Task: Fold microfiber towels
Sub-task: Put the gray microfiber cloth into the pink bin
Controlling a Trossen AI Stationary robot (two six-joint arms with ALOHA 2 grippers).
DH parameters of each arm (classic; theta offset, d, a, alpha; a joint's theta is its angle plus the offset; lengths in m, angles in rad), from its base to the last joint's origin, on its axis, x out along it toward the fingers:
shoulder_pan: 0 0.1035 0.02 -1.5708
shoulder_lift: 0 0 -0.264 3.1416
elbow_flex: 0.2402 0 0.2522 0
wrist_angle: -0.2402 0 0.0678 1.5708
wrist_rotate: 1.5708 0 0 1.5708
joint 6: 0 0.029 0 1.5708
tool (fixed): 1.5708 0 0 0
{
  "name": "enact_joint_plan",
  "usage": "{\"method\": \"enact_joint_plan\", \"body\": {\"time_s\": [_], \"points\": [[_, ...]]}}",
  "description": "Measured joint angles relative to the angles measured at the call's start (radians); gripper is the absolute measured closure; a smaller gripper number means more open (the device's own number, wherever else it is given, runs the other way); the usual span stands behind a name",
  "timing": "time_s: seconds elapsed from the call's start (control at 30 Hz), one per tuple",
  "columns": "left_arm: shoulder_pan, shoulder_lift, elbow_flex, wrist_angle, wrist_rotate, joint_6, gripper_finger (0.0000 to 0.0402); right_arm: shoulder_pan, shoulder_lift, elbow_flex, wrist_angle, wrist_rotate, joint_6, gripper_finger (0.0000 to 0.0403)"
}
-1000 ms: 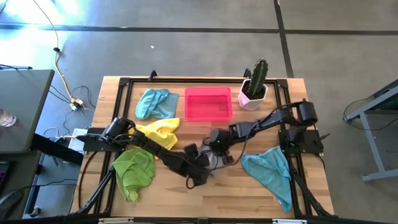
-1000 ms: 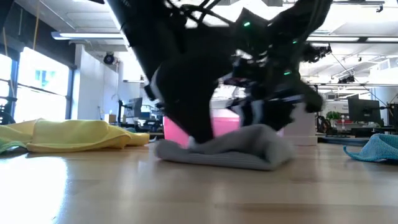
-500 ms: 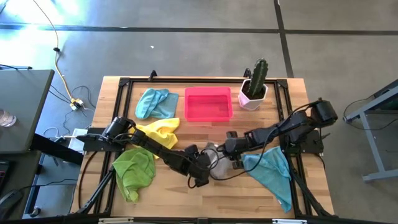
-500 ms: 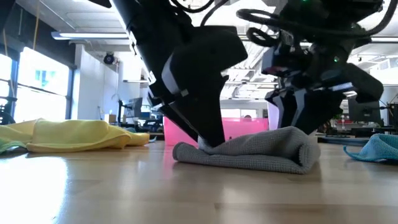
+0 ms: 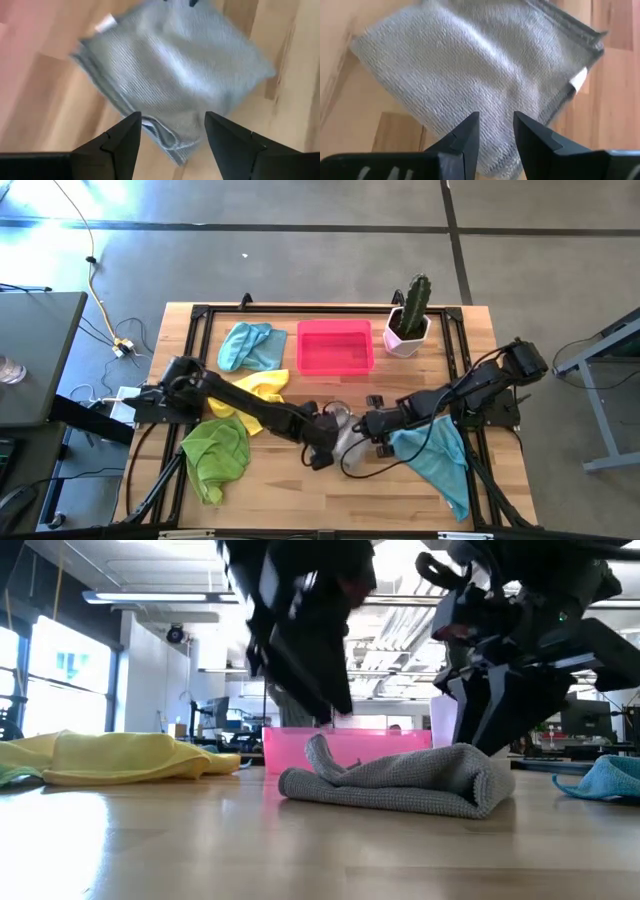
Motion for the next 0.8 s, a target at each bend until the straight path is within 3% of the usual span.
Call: {"method": "enact_joint_plan", "body": {"time_s": [0.17, 0.4, 0.6, 0.8], "points": [[0.025, -0.036, 0.000, -0.039, -0.030, 0.000, 0.0191, 0.022, -0.108, 0.000, -0.144, 0.097, 0.001, 0.0289], [0.039, -0.045, -0.001, -0.063, 0.007, 0.073, 0.0191, 0.091, -0.311, -0.002, -0.317, 0.185, 0.047, 0.0289], [0.035, -0.045, -0.001, -0.035, -0.071, 0.094, 0.0191, 0.140, -0.455, -0.014, -0.344, 0.287, 0.038, 0.0289], [0.029, -0.045, -0.001, 0.011, -0.079, 0.110, 0.0192, 0.145, -0.664, -0.195, -0.222, 0.303, 0.060, 0.0289]]}}
